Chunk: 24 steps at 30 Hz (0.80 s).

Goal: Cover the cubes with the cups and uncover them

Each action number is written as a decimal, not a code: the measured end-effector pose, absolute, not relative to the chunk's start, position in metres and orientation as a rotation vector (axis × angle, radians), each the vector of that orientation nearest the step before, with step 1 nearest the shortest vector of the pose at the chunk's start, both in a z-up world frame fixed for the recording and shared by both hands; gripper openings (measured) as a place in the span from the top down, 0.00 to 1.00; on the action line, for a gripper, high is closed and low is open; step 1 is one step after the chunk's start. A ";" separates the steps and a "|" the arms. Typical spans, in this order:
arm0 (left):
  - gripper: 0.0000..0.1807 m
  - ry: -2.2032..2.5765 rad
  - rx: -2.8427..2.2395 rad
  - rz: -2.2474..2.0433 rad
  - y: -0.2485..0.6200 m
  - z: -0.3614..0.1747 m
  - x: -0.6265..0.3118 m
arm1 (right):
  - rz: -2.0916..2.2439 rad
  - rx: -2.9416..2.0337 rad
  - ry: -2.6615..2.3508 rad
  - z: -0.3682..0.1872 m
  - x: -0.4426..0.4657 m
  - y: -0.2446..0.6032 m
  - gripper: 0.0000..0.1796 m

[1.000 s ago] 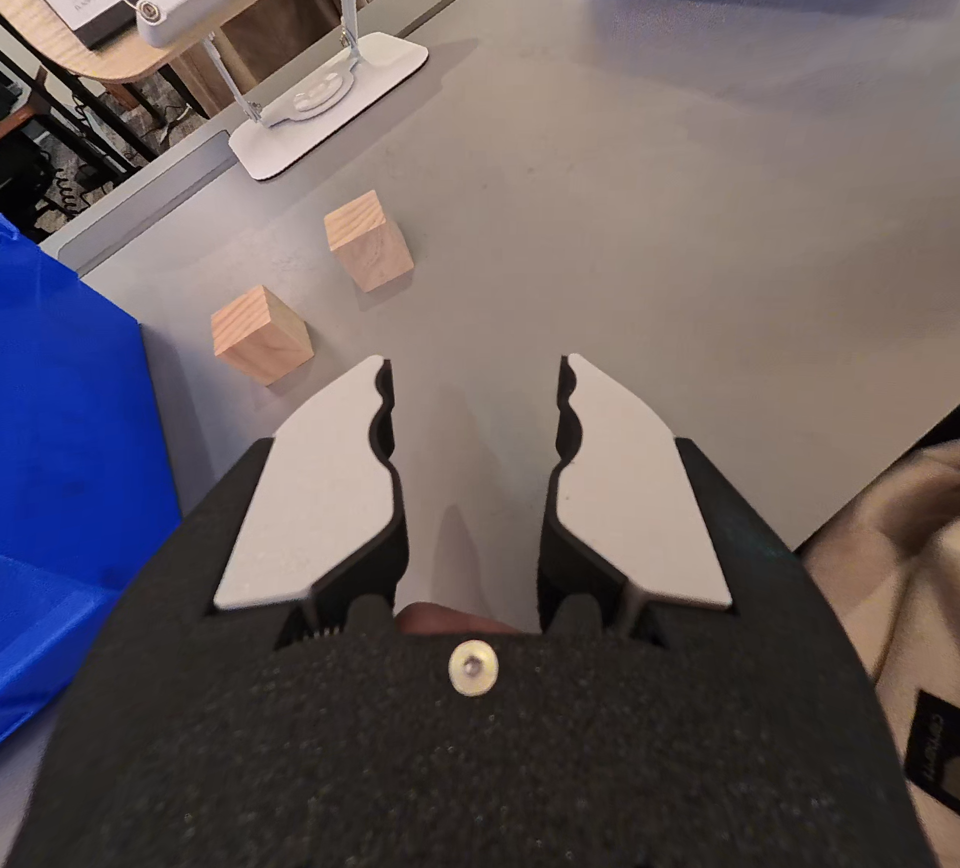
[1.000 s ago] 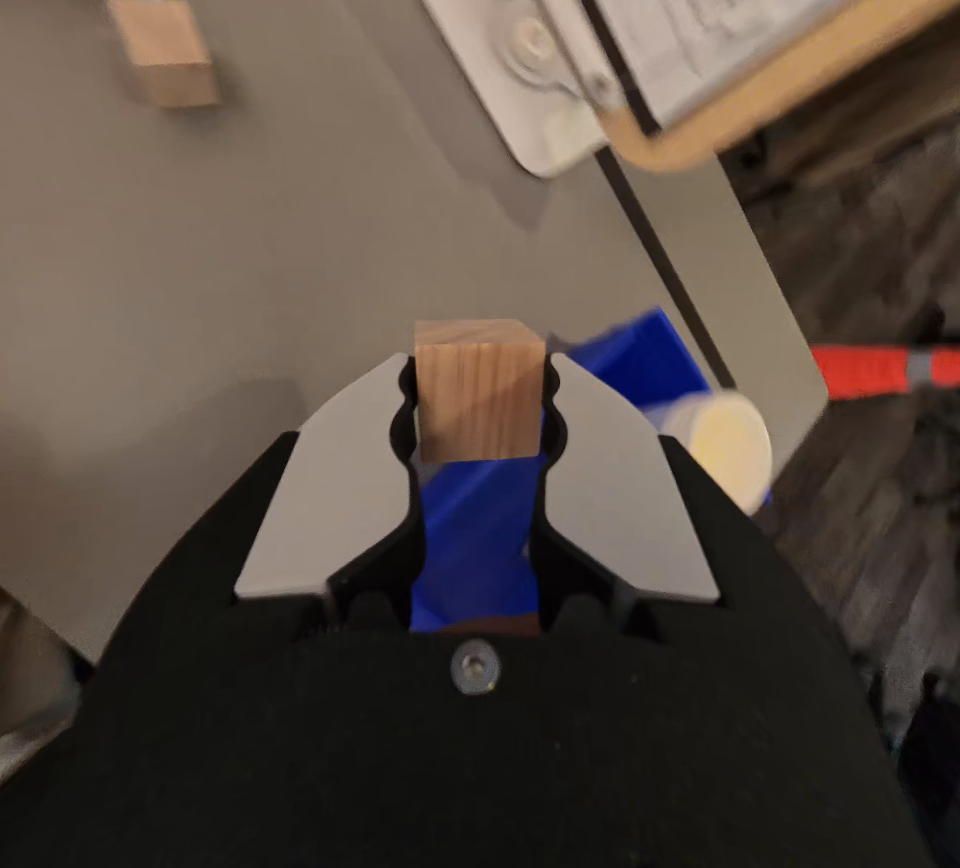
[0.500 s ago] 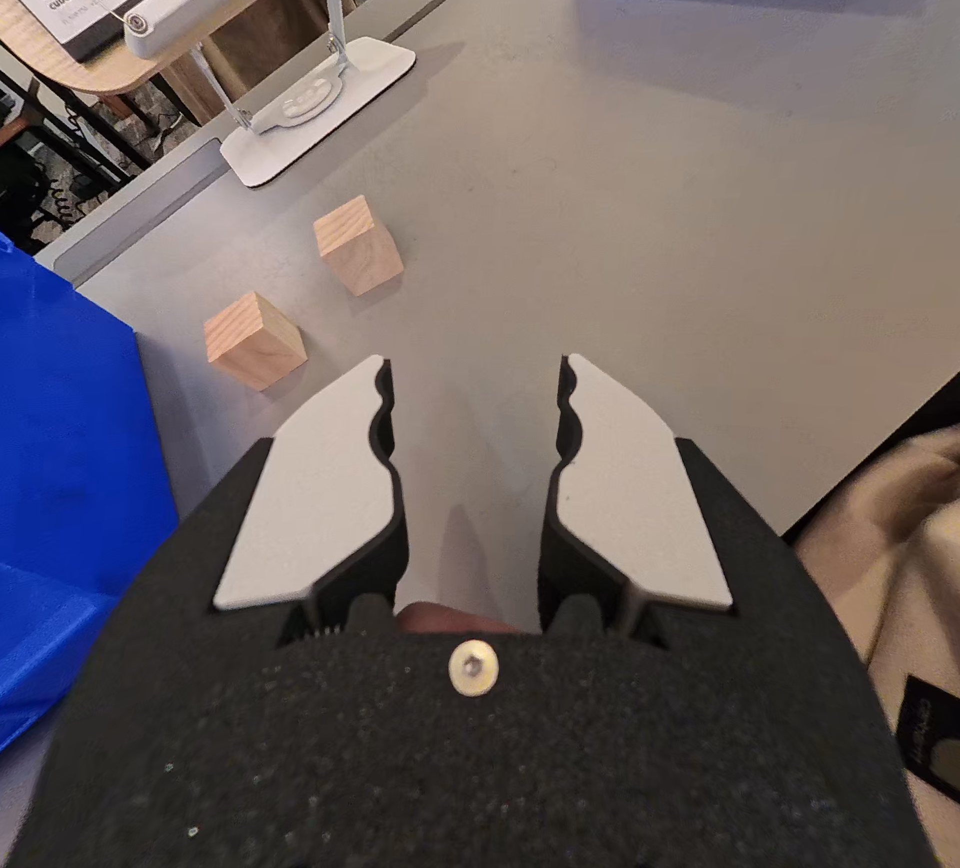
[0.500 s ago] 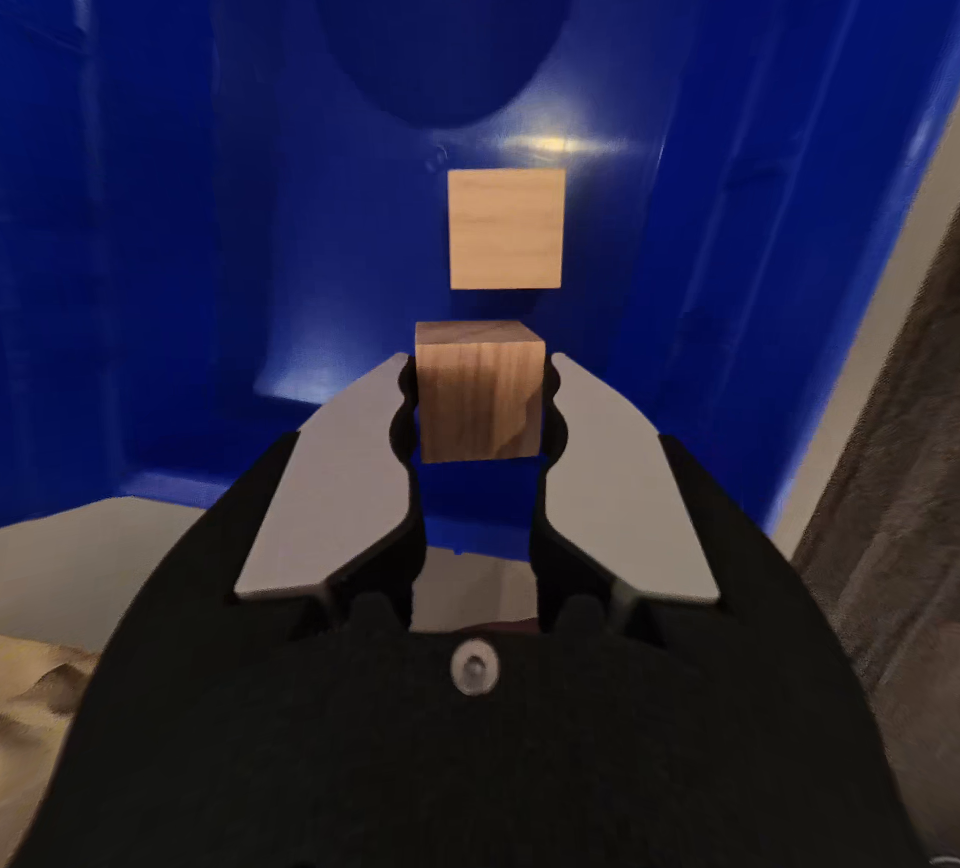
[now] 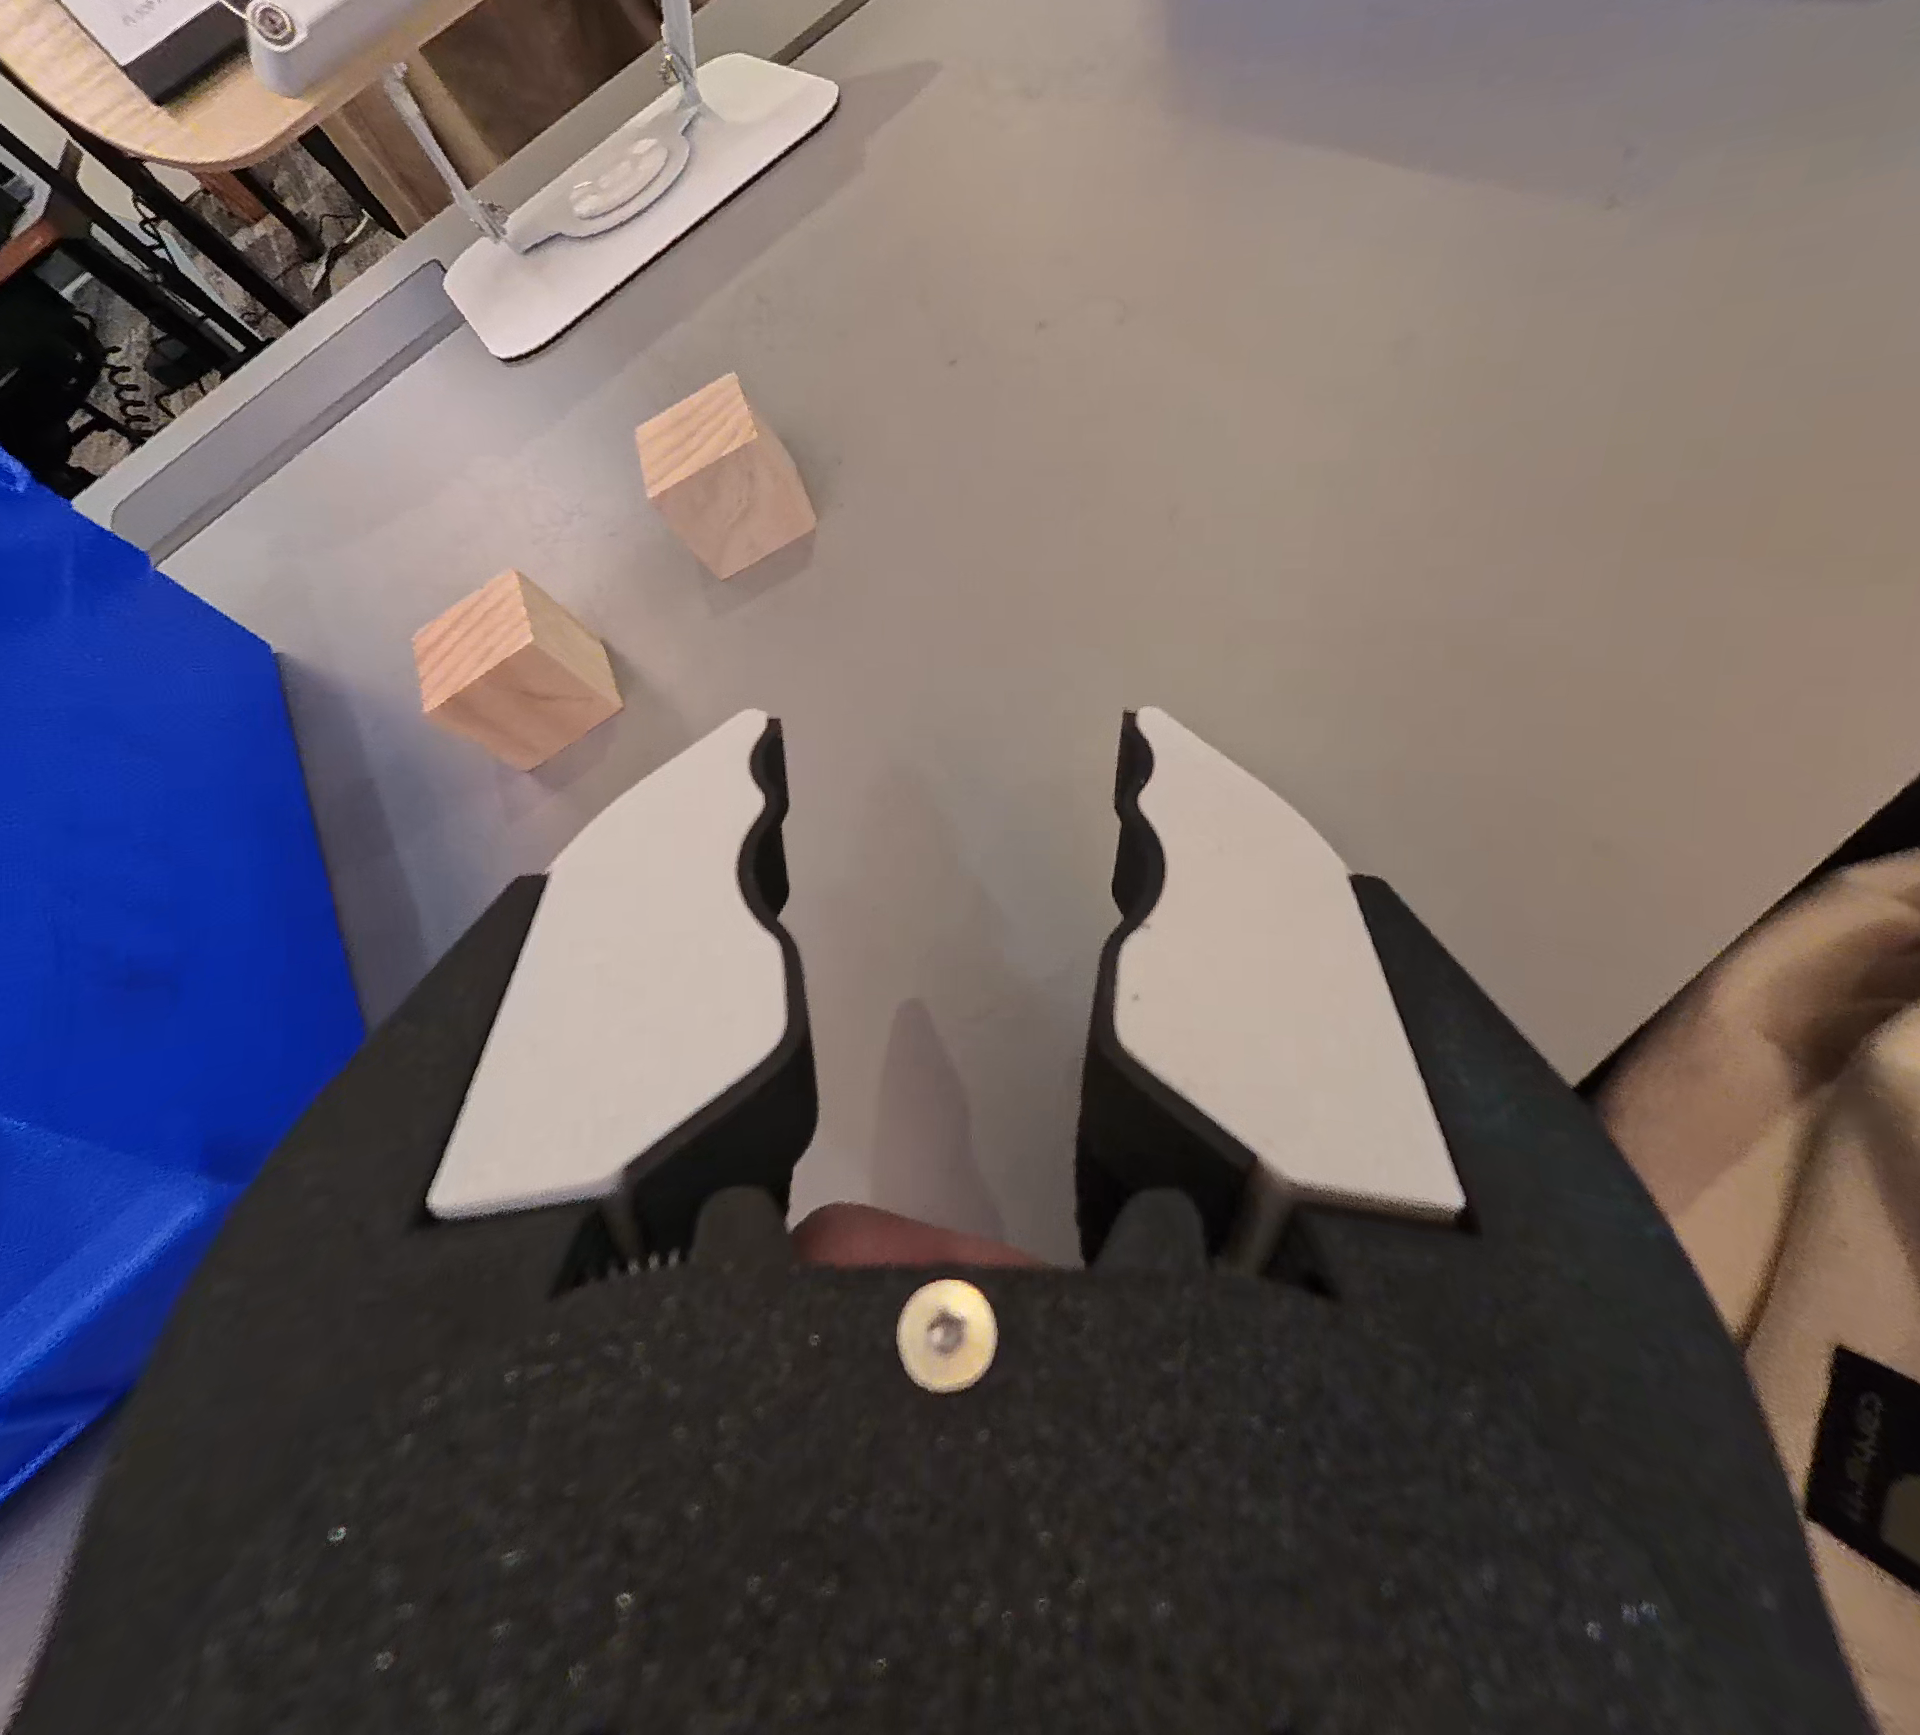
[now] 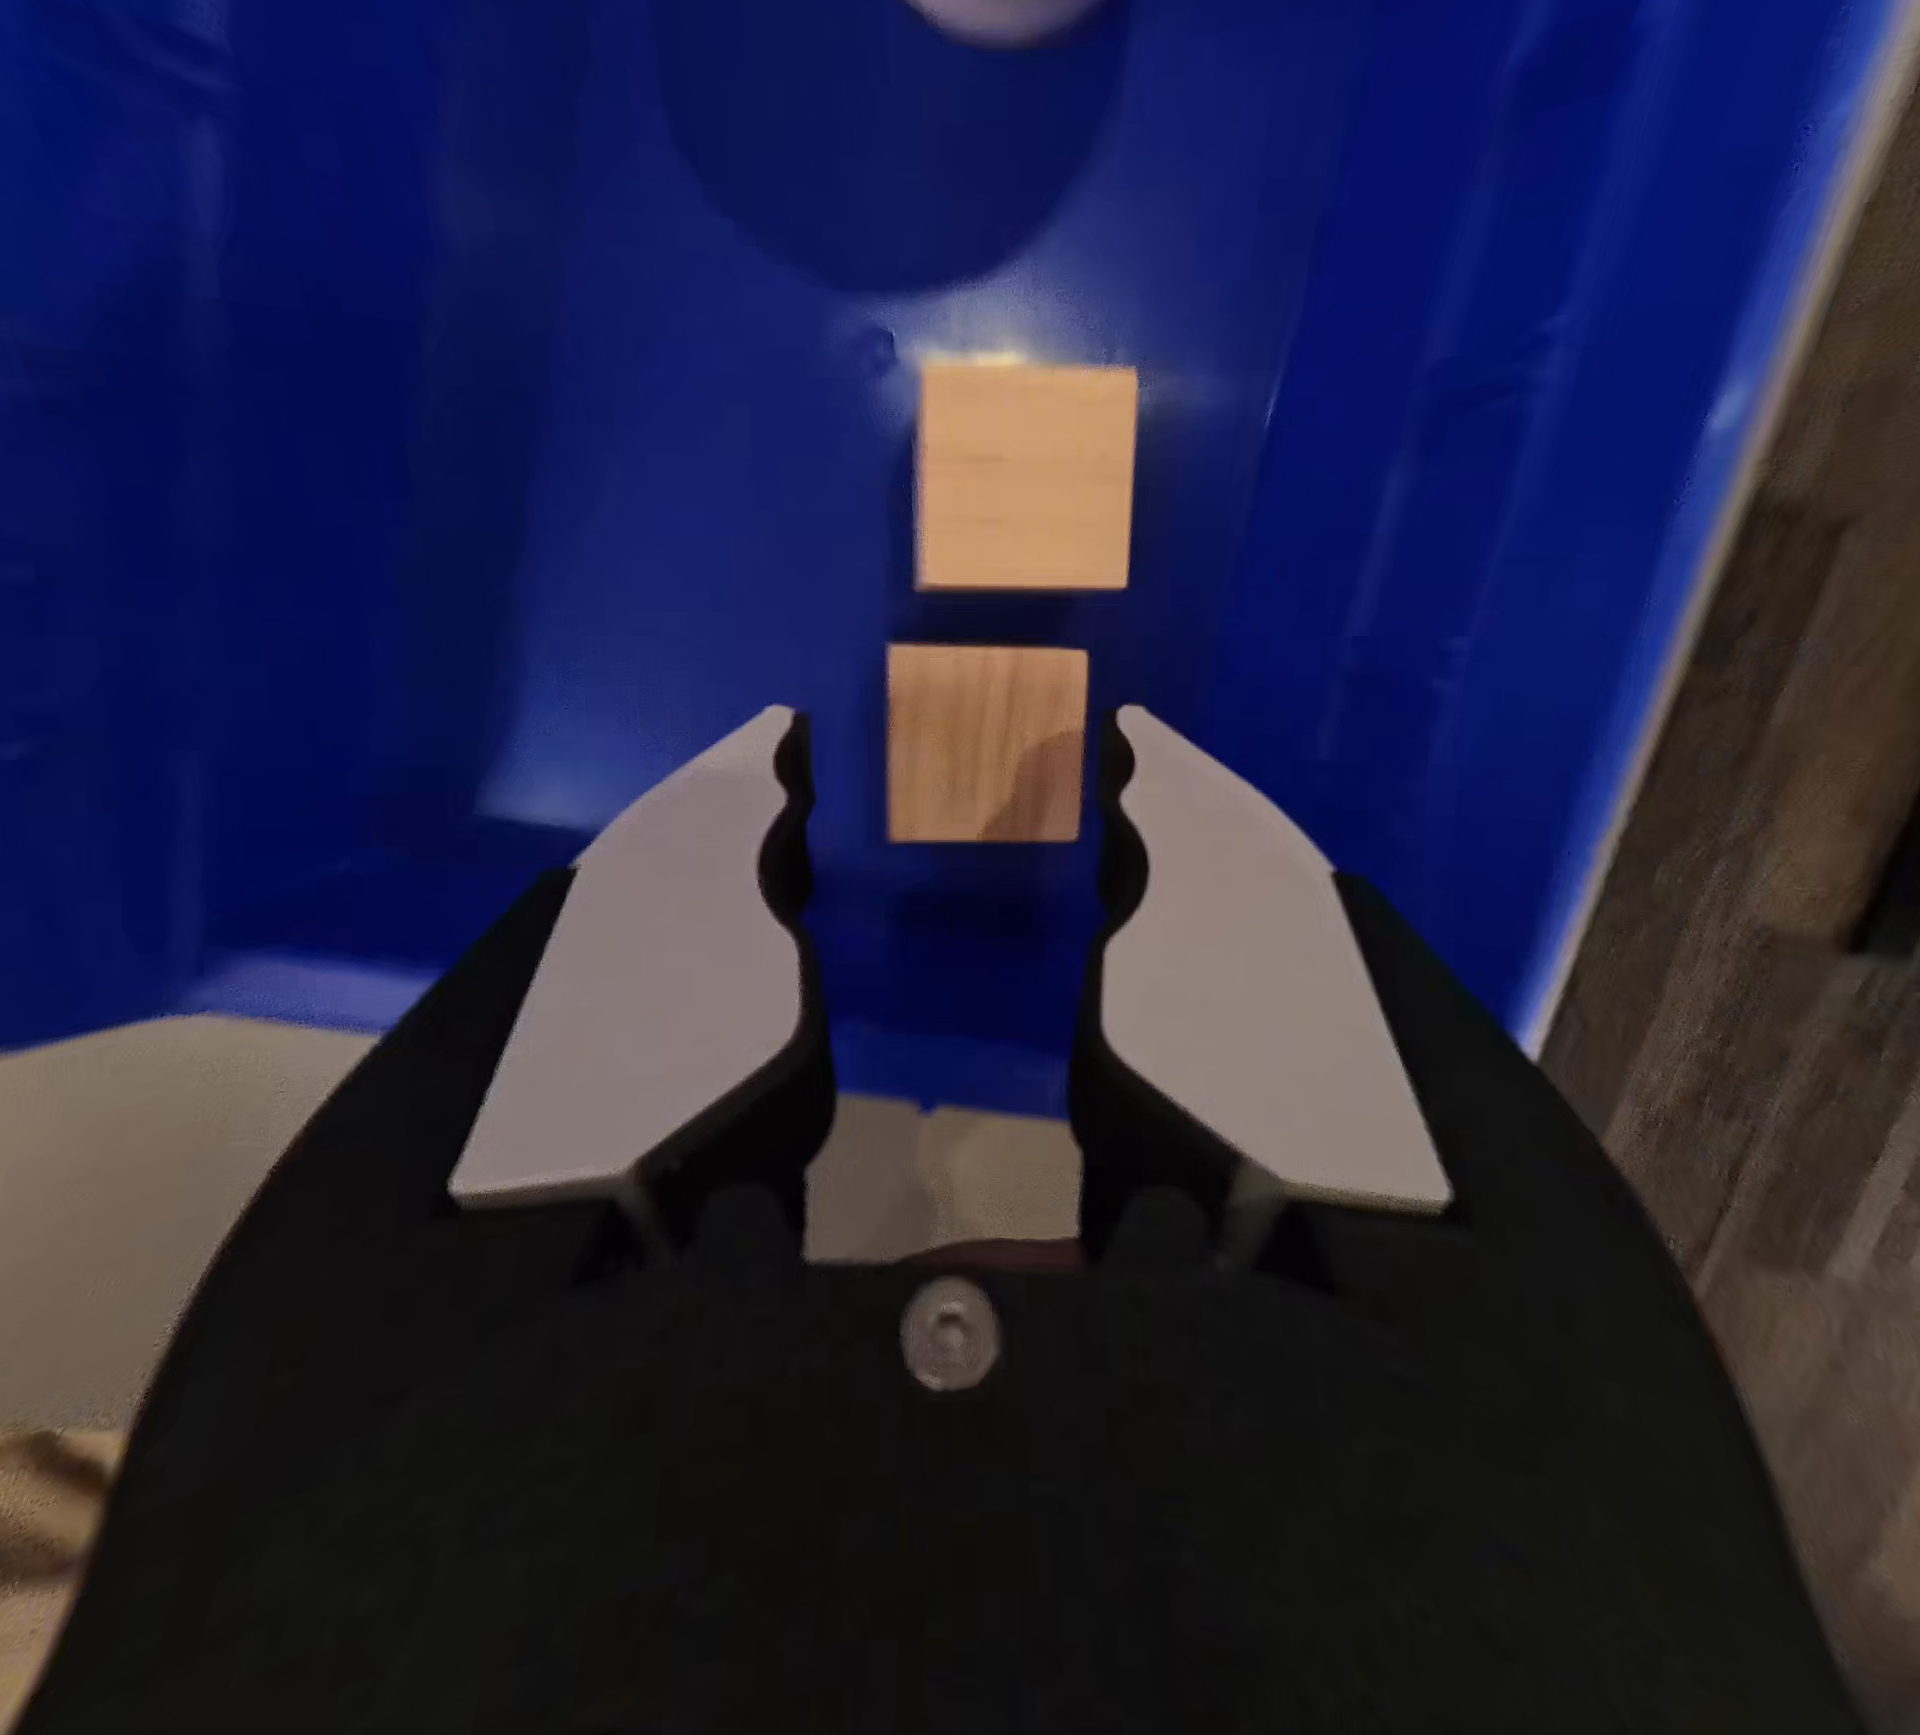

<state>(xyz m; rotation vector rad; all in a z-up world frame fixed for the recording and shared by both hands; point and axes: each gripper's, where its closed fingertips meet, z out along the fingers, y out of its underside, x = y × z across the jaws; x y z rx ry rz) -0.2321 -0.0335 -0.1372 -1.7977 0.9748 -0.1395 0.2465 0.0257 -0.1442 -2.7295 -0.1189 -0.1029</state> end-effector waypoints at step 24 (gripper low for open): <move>0.61 0.592 -2.100 -0.081 0.116 -0.153 -0.206 | 0.855 -1.739 -0.530 -0.108 -0.076 -0.079 0.74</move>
